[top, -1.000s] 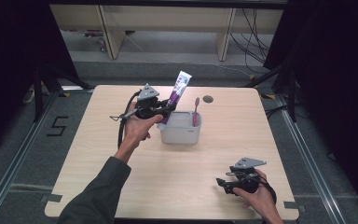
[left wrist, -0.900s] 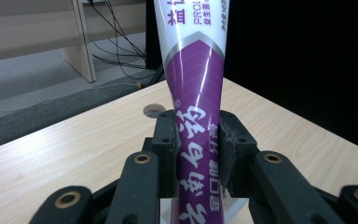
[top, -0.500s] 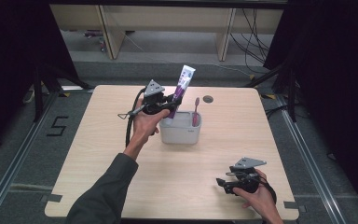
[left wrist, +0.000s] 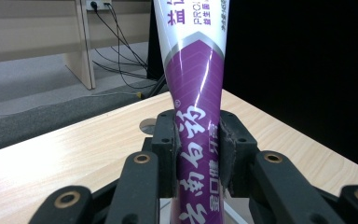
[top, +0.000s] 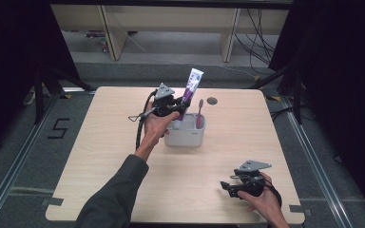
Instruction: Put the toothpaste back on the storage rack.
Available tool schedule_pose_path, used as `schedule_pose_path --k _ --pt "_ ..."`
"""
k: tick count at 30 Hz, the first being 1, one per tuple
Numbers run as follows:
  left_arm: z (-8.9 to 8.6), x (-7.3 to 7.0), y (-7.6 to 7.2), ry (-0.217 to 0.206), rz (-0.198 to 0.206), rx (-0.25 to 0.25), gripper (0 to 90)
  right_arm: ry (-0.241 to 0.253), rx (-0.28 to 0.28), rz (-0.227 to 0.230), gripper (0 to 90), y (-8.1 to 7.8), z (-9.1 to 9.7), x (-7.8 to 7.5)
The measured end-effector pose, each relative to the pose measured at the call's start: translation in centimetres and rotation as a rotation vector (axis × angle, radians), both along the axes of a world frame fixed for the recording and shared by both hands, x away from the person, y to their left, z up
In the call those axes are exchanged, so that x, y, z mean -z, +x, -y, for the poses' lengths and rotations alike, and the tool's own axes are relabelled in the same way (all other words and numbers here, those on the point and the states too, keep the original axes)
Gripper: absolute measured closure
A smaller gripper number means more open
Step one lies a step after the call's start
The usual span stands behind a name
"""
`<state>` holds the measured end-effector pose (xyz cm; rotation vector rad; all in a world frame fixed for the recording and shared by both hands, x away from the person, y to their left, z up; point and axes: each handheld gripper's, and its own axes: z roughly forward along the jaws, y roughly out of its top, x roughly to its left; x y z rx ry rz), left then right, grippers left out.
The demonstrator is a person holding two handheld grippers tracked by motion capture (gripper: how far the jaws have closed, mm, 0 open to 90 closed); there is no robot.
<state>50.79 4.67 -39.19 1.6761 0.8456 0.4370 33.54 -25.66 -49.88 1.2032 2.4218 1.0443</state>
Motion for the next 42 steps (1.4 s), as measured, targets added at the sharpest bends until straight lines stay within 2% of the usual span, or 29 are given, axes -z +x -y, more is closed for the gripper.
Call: schedule_pose_path --k 1,2,6,11,12,14,16,18,20,21,24,25,26,28,31,32,36,42 --pt "0.1 0.1 0.0 -0.002 0.005 0.000 70.5 -0.002 -0.002 0.001 24.9 0.0 0.0 0.0" --pt "0.2 0.2 0.1 -0.005 0.007 0.001 70.5 0.030 0.014 0.036 24.9 0.1 -0.2 0.4" --pt "0.4 0.7 0.2 -0.008 0.009 -0.008 70.5 0.000 -0.002 0.001 24.9 0.0 0.0 0.0" --pt "0.6 1.2 0.2 -0.011 0.011 -0.002 70.3 0.013 0.013 -0.014 24.9 -0.2 -0.1 0.0" --pt "0.6 1.3 0.2 -0.007 0.013 -0.003 70.3 0.018 0.009 0.004 24.9 -0.1 -0.1 0.1" --pt "0.6 1.7 0.3 -0.019 0.009 -0.011 70.3 0.007 0.003 -0.009 25.0 -0.1 0.0 0.0" --pt "0.5 2.1 0.3 -0.020 0.004 -0.021 70.3 -0.006 -0.026 0.025 25.0 0.2 0.2 0.0" --pt "0.4 2.5 0.3 -0.010 -0.003 -0.029 70.3 -0.004 -0.018 0.017 25.0 0.1 0.2 -0.1" --pt "0.2 2.8 0.2 -0.020 -0.005 -0.037 70.2 0.011 0.011 -0.017 25.0 -0.2 -0.1 -0.1" --pt "0.1 2.8 0.2 -0.027 -0.008 -0.037 70.2 0.001 0.003 -0.005 25.0 -0.1 -0.1 -0.1" --pt "-0.1 3.1 0.1 -0.023 -0.009 -0.046 70.1 0.012 0.012 -0.022 25.0 -0.2 -0.1 -0.1" --pt "-0.2 3.2 0.2 -0.025 -0.011 -0.049 70.1 0.005 0.003 -0.005 25.0 -0.1 -0.1 0.0" --pt "-0.2 3.3 0.2 -0.026 -0.014 -0.052 70.1 0.024 0.017 0.002 25.0 -0.1 -0.2 0.2" --pt "-0.3 3.5 0.2 -0.028 -0.015 -0.055 70.0 0.014 0.004 0.012 25.0 0.0 -0.1 0.2" --pt "-0.3 3.8 0.1 -0.031 -0.011 -0.057 69.9 0.015 0.005 0.009 25.0 0.0 -0.1 0.2" --pt "-0.3 3.9 0.0 -0.033 -0.014 -0.056 69.9 0.011 0.013 -0.013 25.0 -0.1 -0.1 0.0" --pt "-0.4 4.4 0.0 -0.021 -0.020 -0.059 69.7 -0.002 -0.005 0.001 25.0 0.0 0.0 0.0" --pt "-0.6 4.9 -0.2 -0.008 -0.025 -0.060 69.1 0.007 0.002 0.010 25.0 0.0 -0.1 0.2"
